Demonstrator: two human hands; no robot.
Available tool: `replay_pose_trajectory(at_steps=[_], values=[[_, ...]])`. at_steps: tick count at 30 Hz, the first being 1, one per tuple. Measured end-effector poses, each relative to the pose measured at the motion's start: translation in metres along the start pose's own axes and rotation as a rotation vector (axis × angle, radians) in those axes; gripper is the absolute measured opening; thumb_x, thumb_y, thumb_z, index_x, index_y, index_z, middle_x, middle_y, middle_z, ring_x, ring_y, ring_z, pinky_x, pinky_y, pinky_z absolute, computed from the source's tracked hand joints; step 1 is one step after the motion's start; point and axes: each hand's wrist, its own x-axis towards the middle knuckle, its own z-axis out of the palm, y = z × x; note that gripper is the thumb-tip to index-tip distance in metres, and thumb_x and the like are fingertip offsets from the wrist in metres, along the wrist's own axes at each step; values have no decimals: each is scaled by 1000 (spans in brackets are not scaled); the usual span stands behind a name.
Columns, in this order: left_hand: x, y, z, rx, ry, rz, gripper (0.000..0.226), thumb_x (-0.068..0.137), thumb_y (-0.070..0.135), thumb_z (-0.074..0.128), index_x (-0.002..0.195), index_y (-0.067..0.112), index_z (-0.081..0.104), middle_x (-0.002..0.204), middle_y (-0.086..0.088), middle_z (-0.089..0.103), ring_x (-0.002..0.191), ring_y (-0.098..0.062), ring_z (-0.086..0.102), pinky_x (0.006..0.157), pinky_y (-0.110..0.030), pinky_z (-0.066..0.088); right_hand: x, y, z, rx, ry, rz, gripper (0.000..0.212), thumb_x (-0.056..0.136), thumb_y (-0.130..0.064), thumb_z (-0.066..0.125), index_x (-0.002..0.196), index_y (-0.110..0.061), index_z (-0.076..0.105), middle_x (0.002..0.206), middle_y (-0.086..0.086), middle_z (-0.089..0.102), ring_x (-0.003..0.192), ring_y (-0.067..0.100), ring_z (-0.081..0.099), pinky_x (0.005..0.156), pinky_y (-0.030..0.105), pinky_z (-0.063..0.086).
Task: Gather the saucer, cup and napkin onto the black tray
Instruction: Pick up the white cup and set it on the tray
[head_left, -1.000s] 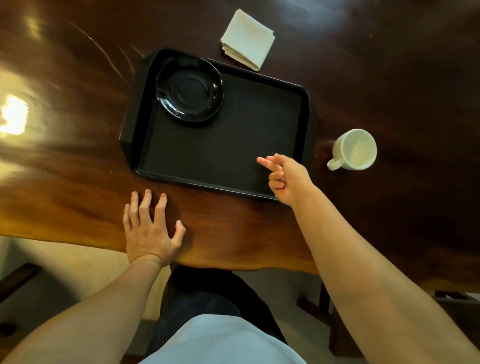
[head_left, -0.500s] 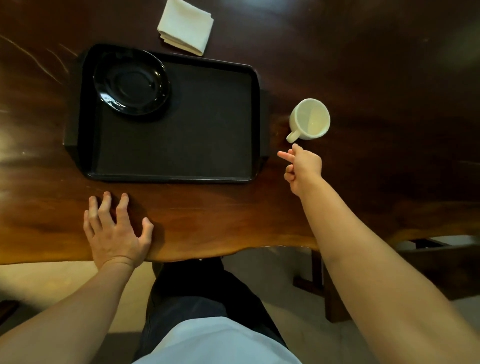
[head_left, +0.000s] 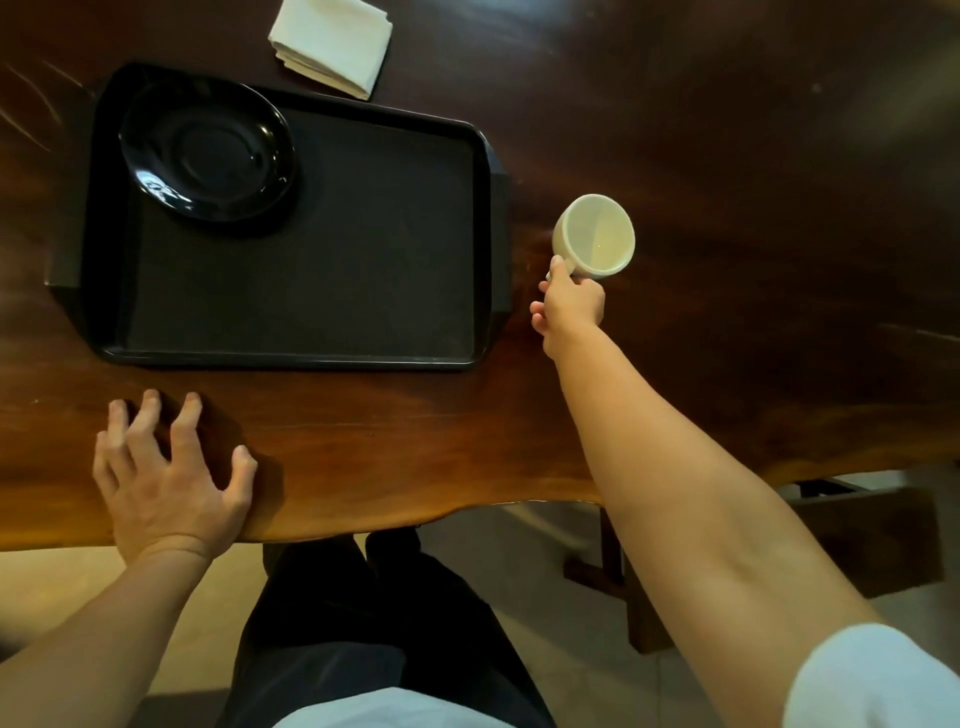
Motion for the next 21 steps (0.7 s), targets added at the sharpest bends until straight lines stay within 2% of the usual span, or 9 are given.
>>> replay_pose_trajectory(at_steps=[5,13,17,21], values=[[0,0,-1,0,-8,3,75,85,57,44,147,14,39,158,-21,27,151,-43,17,121,-59,12,-1,-5,8,90,14,64,32,101,-31,58,125,-10,61,111,8,67,75,12,65,44,20,51],[-1,-2,-1,4,-20,1,76,85,56,43,147,13,39,158,-21,27,151,-43,17,121,-59,12,2,-8,-1,211,48,71,25,100,-23,62,114,-4,70,89,5,66,63,9,59,41,16,45],[0,-1,-1,1,-21,5,77,84,55,44,147,12,38,157,-22,27,150,-44,17,121,-60,13,-1,-12,-3,201,10,37,15,100,-21,62,98,-7,69,89,5,68,58,6,52,42,16,43],[-1,0,-2,4,-20,5,76,84,55,44,147,12,39,157,-23,27,150,-45,17,121,-60,13,-14,-19,1,221,-58,13,16,101,-20,61,105,-7,67,90,4,68,57,7,51,43,15,43]])
